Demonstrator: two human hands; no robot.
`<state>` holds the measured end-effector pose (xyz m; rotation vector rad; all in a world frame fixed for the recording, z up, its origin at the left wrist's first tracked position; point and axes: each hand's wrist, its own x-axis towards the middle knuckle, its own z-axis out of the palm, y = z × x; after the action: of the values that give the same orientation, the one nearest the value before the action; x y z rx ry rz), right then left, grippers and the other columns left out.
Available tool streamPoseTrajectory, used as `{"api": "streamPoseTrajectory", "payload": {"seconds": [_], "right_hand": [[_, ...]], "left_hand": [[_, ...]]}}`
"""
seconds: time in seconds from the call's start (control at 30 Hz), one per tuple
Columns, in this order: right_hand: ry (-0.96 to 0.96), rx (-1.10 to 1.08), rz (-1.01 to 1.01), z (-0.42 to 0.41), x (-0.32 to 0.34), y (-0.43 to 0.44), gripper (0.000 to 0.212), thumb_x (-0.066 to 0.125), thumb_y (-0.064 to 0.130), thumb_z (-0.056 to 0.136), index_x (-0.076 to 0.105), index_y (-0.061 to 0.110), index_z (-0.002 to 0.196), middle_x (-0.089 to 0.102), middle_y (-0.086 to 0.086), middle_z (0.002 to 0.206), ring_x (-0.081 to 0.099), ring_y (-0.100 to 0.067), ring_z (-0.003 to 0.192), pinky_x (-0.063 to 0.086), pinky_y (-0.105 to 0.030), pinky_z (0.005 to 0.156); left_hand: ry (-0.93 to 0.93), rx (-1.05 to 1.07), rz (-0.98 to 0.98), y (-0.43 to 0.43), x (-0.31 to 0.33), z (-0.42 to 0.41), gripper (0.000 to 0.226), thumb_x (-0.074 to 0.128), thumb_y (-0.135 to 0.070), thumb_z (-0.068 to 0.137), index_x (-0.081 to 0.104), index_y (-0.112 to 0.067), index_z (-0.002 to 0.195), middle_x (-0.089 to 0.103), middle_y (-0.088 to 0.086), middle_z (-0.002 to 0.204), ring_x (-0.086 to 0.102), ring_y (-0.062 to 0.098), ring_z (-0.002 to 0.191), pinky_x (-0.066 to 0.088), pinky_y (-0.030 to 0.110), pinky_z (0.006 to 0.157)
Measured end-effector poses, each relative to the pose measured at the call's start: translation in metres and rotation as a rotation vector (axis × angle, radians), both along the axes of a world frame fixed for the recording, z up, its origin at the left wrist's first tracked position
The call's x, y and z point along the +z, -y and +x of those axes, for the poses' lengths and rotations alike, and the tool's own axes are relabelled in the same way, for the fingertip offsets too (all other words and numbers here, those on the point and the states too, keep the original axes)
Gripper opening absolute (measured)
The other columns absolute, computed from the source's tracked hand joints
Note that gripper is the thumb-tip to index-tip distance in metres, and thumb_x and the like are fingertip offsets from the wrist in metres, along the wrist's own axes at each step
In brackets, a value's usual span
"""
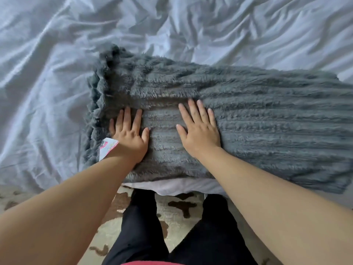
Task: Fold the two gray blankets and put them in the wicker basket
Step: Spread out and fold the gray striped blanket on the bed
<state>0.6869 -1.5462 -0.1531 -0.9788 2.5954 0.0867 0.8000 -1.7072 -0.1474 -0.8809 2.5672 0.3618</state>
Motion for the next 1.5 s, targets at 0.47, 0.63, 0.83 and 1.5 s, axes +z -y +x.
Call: {"api": "streamPoseTrajectory", "payload": {"seconds": [0.47, 0.63, 0.83, 1.5], "right_hand": [[0.097, -0.441, 0.145, -0.096, 0.032, -0.329, 0.060, 0.011, 0.054, 0.098, -0.010, 0.035, 0.151, -0.014, 0.013, 0.159, -0.010, -0.015, 0.148, -0.005, -0.038, 0.118], [0.663, -0.956, 0.032, -0.109, 0.035, -0.419, 0.065, 0.029, 0.056, 0.097, 0.018, 0.022, 0.152, 0.020, -0.007, 0.159, 0.027, -0.028, 0.142, 0.026, -0.039, 0.113], [0.642, -1.209, -0.586, -0.150, 0.043, -0.410, 0.042, 0.067, 0.052, 0.079, 0.064, 0.019, 0.105, 0.070, 0.002, 0.102, 0.064, -0.022, 0.102, 0.048, -0.034, 0.088], [1.326, -1.513, -0.685, -0.207, 0.039, -0.377, 0.040, 0.071, 0.046, 0.060, 0.077, 0.012, 0.078, 0.075, -0.016, 0.087, 0.073, -0.030, 0.073, 0.053, -0.036, 0.069]], "left_hand": [[0.121, -0.199, 0.209, -0.281, 0.038, -0.181, 0.074, 0.036, -0.056, 0.091, -0.005, -0.037, 0.150, -0.019, 0.023, 0.155, -0.016, 0.045, 0.141, -0.002, 0.058, 0.113], [0.321, -0.422, 0.263, -0.377, 0.032, -0.193, 0.075, 0.037, -0.061, 0.089, -0.010, -0.046, 0.146, -0.028, 0.021, 0.153, -0.026, 0.052, 0.135, -0.009, 0.066, 0.107], [0.411, -0.429, 0.318, -0.350, 0.047, -0.219, 0.070, 0.042, -0.061, 0.088, 0.004, -0.053, 0.145, -0.009, 0.012, 0.159, -0.009, 0.041, 0.144, 0.000, 0.059, 0.114], [0.239, -0.091, 0.729, -0.287, 0.073, -0.226, 0.048, 0.055, -0.031, 0.093, 0.041, -0.038, 0.139, 0.034, -0.006, 0.149, 0.058, 0.007, 0.081, 0.048, 0.018, 0.061]]}}
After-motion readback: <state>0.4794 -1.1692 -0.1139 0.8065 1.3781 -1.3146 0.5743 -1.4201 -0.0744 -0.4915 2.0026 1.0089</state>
